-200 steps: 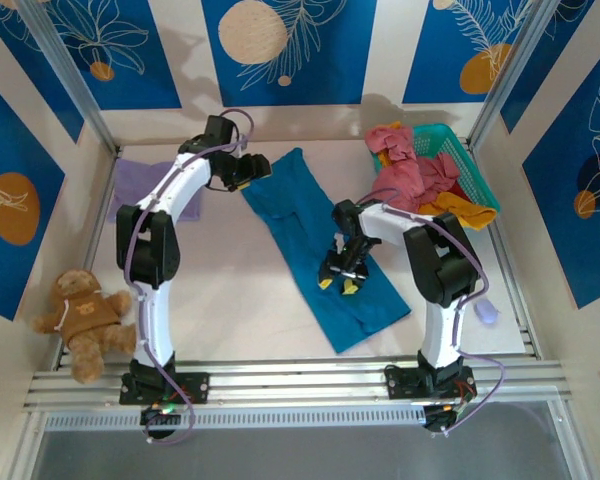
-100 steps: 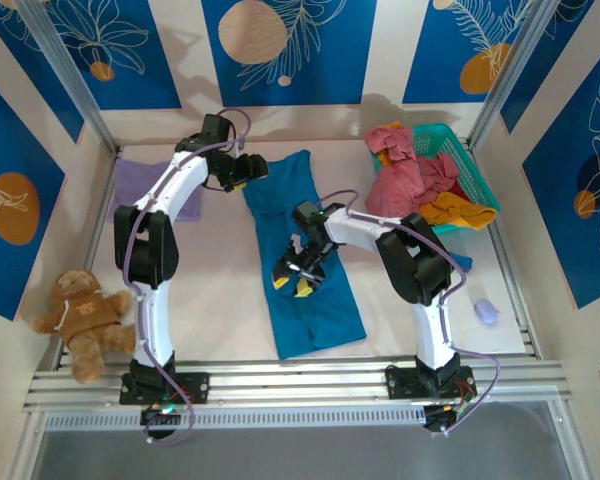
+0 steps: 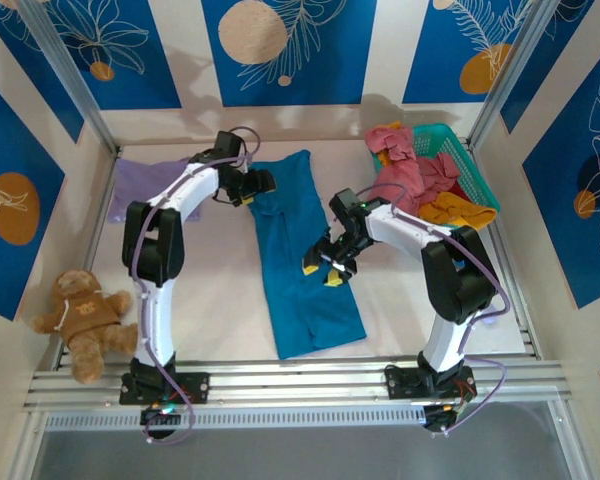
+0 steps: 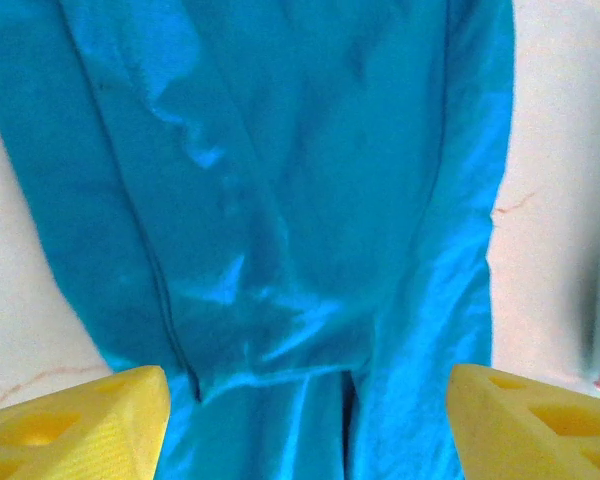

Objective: Fold and stack the t-shirts

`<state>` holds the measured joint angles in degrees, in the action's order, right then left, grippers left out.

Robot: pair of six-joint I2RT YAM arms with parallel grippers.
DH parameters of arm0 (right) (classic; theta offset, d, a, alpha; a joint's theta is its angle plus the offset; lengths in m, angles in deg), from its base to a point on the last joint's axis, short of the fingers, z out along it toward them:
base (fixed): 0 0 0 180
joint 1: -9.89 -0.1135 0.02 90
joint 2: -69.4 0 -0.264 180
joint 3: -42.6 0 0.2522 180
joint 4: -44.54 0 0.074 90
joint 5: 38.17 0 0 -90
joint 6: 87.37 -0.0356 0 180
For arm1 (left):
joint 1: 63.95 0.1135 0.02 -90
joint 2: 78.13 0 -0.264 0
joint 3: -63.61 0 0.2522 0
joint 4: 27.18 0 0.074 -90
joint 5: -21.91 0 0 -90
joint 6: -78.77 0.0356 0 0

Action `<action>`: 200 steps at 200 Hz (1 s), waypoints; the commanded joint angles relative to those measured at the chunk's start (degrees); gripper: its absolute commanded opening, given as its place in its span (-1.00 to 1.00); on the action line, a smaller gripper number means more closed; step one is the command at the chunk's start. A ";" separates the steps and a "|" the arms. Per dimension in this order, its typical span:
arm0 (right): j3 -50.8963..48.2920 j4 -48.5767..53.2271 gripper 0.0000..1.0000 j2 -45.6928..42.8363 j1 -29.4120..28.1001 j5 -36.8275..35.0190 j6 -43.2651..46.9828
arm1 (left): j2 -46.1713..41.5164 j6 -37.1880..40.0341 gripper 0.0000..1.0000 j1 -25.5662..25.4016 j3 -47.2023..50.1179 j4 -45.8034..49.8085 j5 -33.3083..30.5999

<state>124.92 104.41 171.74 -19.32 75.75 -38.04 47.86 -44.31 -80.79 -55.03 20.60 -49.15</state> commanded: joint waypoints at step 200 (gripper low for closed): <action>0.88 -1.05 0.22 -1.56 -4.59 -0.85 -3.71 | 6.57 5.21 0.50 0.58 -24.01 10.46 -0.92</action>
<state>123.74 95.60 176.47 -23.76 79.91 -44.22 67.73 -42.02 -80.70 -86.77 31.27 -50.31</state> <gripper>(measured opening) 0.612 0.747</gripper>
